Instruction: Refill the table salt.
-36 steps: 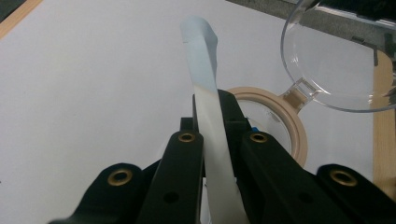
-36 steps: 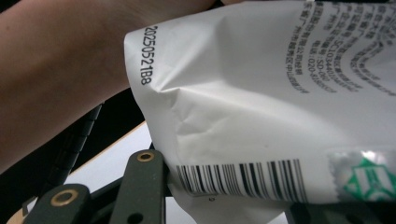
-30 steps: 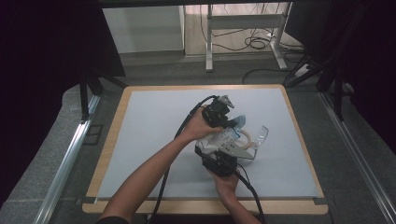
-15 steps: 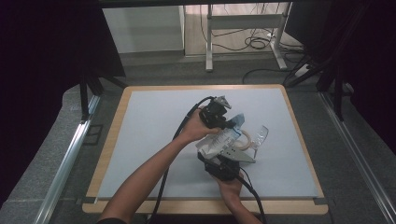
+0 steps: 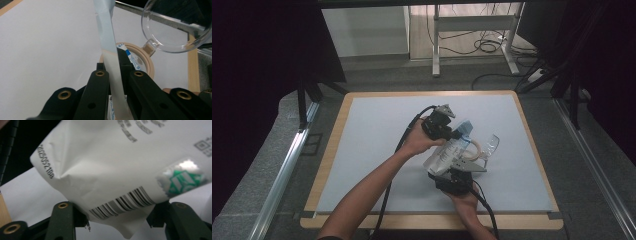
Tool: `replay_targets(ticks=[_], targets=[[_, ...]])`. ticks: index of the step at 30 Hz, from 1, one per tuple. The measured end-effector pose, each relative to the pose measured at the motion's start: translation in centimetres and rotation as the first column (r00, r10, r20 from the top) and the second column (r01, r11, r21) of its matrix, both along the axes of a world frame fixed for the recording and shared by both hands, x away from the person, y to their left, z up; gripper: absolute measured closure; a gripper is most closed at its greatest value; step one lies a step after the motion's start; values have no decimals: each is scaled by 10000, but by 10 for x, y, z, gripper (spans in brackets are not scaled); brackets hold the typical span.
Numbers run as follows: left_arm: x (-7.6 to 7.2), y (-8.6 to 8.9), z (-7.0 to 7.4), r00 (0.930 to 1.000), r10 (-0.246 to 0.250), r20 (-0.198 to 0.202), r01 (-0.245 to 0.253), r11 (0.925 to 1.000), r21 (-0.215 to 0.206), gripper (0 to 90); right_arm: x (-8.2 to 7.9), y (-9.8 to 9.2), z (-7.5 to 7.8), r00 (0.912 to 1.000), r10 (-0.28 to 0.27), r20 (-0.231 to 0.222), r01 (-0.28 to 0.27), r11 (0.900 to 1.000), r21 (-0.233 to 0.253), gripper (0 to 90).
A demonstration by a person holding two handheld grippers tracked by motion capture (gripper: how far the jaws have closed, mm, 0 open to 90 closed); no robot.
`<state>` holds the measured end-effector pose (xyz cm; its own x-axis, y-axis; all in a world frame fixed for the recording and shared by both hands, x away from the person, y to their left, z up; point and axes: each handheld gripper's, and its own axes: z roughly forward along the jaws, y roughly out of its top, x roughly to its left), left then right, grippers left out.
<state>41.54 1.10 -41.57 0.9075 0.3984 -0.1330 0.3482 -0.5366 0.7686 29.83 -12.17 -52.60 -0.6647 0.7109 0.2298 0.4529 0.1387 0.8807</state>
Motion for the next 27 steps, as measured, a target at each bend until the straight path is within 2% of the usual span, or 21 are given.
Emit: replay_targets(ticks=[3,5,7,10,15,27], targets=[[-1,3,-1,9999,76,-107,-77,9999,-97,890,1,-1,-2,9998,-21,-217,19,10000,-94,414],[-3,3,0,9998,100,-190,-106,9994,-316,891,2,-1,-3,9995,91,-307,-98,9996,-246,393],[-6,3,0,9999,39,-163,-45,9992,-397,892,1,0,-4,9993,196,-319,-214,9982,-552,375],[-9,2,0,9999,-37,-135,30,9985,-541,893,1,0,-6,9981,329,-513,-367,9966,-744,351],[-11,4,1,9999,-42,-137,32,9976,-696,894,0,-1,-6,9964,470,-706,-529,9951,-834,319],[-13,11,-3,9999,38,-134,-50,9957,-924,894,-2,-14,-2,9986,271,-453,-296,9981,-542,319]])
